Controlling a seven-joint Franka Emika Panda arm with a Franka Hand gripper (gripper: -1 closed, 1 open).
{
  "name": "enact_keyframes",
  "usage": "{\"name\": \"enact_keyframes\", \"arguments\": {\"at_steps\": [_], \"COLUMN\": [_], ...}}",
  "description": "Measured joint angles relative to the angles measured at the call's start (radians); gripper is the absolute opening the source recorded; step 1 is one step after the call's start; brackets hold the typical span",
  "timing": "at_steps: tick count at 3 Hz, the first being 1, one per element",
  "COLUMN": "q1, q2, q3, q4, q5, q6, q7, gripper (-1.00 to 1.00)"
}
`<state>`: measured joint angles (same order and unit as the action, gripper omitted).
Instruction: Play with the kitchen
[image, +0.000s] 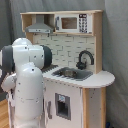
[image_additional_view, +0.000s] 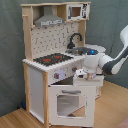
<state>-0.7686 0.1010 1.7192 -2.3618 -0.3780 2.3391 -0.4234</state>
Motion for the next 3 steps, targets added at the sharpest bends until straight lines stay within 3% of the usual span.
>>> {"name": "enact_keyframes", "arguments": {"at_steps": [3], "q1": [0.121], "q2": [0.000], "q3": [0.015], "q4": [0.000], "q5": [0.090], "q6": [-0.049], "q7": [0.265], "gripper": [-1.00]}}
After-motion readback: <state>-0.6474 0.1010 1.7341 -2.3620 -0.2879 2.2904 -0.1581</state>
